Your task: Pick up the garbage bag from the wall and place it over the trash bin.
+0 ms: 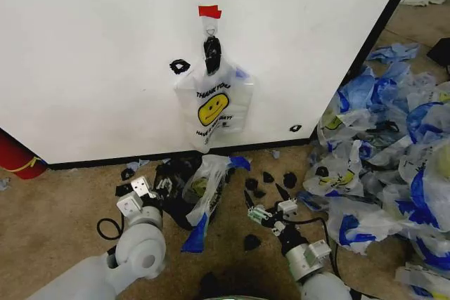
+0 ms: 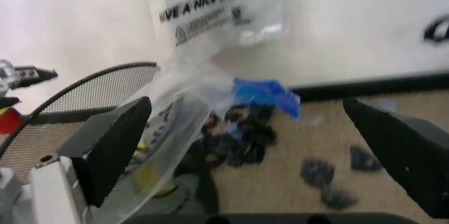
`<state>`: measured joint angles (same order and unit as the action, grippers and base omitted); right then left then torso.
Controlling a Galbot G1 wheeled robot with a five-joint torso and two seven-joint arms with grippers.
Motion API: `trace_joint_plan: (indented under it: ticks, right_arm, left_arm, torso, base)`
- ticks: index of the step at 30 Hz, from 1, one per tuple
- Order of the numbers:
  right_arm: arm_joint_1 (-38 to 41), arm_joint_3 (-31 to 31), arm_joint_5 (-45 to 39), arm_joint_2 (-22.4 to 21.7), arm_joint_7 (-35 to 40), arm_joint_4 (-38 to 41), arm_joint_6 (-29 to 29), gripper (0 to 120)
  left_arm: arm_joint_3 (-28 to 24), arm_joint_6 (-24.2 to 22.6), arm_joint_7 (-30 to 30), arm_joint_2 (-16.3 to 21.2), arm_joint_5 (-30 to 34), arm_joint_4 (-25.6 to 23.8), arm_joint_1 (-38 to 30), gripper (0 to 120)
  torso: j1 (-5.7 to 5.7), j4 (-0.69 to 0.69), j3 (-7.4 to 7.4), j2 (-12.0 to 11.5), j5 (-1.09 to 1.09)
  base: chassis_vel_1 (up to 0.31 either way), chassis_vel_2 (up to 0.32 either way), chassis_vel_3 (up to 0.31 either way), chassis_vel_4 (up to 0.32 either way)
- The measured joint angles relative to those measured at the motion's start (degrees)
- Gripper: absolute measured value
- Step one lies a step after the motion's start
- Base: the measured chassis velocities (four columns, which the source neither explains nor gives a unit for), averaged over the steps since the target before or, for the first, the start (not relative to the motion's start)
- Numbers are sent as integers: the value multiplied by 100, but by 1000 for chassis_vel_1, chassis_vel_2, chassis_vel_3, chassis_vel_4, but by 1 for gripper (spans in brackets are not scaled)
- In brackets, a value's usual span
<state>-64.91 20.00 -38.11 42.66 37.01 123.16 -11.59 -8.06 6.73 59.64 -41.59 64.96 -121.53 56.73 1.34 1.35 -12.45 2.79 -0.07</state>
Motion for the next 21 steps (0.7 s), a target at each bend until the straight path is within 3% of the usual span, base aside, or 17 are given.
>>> trace_joint_plan:
  ticks: [5, 9, 21]
  right_arm:
    - [387, 322, -586, 154, 412, 109, 337, 100]
    - [757, 673, -1020, 430, 831, 51, 624, 100]
    - [1248, 1039, -1127, 909, 1244, -459, 880, 100]
  left_arm:
    - [40, -6, -23, 2, -17, -5, -20, 98]
    - [54, -9, -36, -19, -68, 14, -16, 99]
    - [126, 28, -113, -81, -249, 111, 130, 98]
  torso:
    - [0, -1, 0, 0, 0]
    - [0, 0, -1, 0, 0]
    - [0, 0, -1, 0, 1]
  base:
    - [0, 0, 0, 0]
    - [0, 0, 0, 0]
    - [0, 0, 0, 0]
